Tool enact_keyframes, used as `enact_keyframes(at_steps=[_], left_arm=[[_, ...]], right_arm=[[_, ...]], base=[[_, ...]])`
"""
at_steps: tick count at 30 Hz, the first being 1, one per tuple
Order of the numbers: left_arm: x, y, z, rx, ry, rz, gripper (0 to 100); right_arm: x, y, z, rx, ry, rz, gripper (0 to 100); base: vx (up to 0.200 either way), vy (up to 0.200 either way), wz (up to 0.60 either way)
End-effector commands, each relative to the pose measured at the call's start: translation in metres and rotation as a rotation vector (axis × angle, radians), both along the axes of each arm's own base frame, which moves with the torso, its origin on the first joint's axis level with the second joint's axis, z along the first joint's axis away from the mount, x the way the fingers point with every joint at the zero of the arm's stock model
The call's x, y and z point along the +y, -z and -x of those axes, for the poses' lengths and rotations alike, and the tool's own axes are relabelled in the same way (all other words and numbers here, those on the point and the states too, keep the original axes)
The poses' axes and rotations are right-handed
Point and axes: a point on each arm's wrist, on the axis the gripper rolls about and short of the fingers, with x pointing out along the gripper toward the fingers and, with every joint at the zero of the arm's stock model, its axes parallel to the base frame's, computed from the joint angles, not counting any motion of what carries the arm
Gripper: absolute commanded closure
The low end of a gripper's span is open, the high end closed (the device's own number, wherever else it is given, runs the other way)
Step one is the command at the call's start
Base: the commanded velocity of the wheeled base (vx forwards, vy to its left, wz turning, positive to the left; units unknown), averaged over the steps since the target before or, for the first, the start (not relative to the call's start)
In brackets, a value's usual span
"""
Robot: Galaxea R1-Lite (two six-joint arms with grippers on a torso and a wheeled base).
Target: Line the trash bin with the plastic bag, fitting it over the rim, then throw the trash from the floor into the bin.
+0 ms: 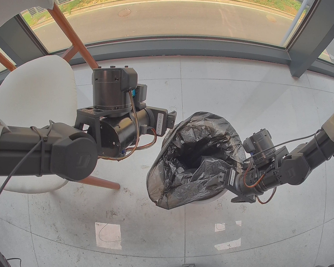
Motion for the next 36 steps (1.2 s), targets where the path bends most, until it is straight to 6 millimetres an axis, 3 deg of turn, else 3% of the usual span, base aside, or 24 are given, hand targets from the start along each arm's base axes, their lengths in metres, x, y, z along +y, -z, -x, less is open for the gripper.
enact_keyframes(at_steps=[1, 12, 16, 25, 29, 30, 36], left_arm=[[0.000, 0.001, 0.000, 0.000, -0.001, 0.000, 0], [0.000, 0.000, -0.001, -0.001, -0.001, 0.001, 0], [0.000, 0.000, 0.000, 0.000, -0.001, 0.002, 0], [0.001, 0.000, 0.001, 0.000, -0.003, 0.002, 0], [0.002, 0.001, 0.000, 0.004, -0.004, 0.001, 0], [0.002, 0.001, 0.000, 0.004, -0.004, 0.001, 0], [0.002, 0.002, -0.001, 0.006, -0.006, -0.001, 0]], right_arm=[[-0.001, -0.013, 0.010, -0.006, -0.011, -0.007, 0], [0.036, -0.019, 0.020, 0.058, 0.034, -0.104, 0], [0.042, -0.008, 0.010, 0.068, 0.043, -0.095, 0], [0.059, -0.015, -0.017, 0.046, 0.114, -0.175, 0], [0.061, -0.005, -0.025, 0.046, 0.134, -0.157, 0], [0.061, -0.003, -0.026, 0.045, 0.141, -0.150, 100], [0.057, 0.007, -0.034, 0.039, 0.163, -0.106, 100]], base=[[0.000, 0.000, 0.00], [0.000, 0.000, 0.00], [0.000, 0.000, 0.00], [0.000, 0.000, 0.00], [0.000, 0.000, 0.00], [0.000, 0.000, 0.00], [0.000, 0.000, 0.00]])
